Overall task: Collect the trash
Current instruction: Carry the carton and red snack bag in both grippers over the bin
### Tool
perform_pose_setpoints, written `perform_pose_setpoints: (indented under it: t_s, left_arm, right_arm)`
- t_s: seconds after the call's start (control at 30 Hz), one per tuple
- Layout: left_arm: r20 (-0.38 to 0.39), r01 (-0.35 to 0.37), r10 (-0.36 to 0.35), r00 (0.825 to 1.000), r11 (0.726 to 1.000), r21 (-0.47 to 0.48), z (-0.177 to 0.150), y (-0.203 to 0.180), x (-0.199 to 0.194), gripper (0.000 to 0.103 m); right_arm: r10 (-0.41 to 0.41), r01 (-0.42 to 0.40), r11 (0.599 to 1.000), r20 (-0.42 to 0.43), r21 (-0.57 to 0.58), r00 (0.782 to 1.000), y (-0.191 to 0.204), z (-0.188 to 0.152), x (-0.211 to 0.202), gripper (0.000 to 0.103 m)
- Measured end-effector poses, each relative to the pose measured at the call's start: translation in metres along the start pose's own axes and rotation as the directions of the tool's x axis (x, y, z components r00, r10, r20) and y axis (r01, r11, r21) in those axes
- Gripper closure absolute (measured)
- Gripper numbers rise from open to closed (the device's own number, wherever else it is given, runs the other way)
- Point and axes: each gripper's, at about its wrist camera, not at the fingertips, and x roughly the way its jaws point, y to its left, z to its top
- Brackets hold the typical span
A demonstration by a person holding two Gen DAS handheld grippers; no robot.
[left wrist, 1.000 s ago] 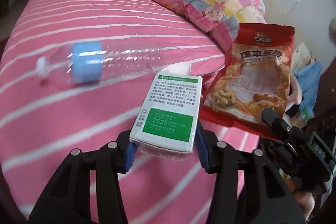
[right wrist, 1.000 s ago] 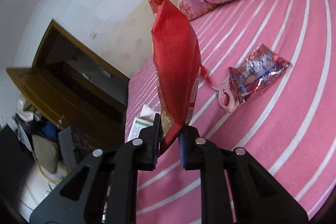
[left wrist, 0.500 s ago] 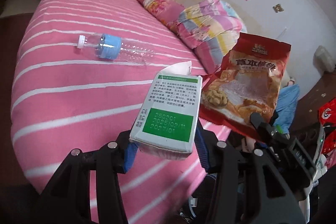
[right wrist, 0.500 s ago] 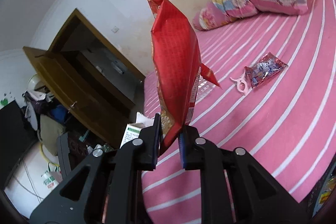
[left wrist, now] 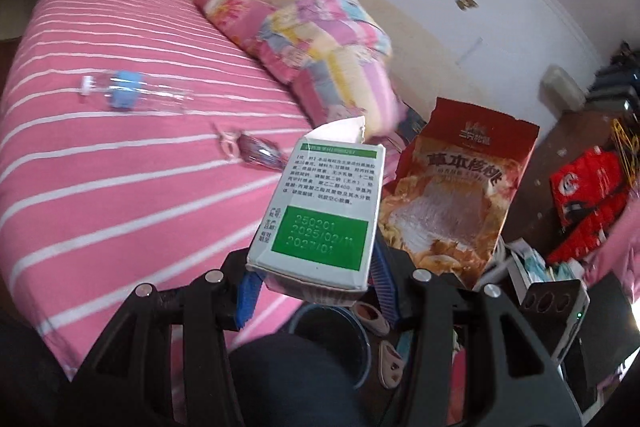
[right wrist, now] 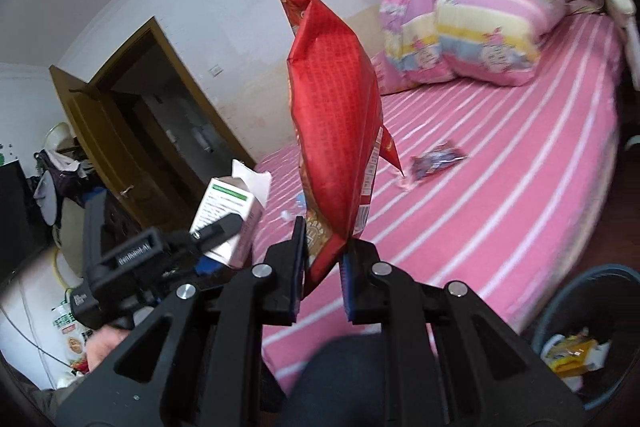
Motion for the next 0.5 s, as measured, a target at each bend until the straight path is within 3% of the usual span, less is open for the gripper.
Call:
perform_pose_setpoints:
  t_s: [0.2, 0.5]
  left_arm:
    - [-0.103, 0.063, -0.061, 0.993, 0.998, 0.020, -0.022, -0.034, 0.037, 0.056]
    - [-0.315, 0.132, -0.107, 0.943, 0.990, 0.057, -0.084, -0.075, 0.109, 0.056]
  right_arm:
    - [-0.092, 0.091, 0.995, 0.045, 0.032, 0.995, -0.036, -0.005, -0.052, 0.087]
    - [-0.228, 0.223, 0.968, 0.035, 0.111, 0.973, -0.095, -0.028, -0.098, 0.087]
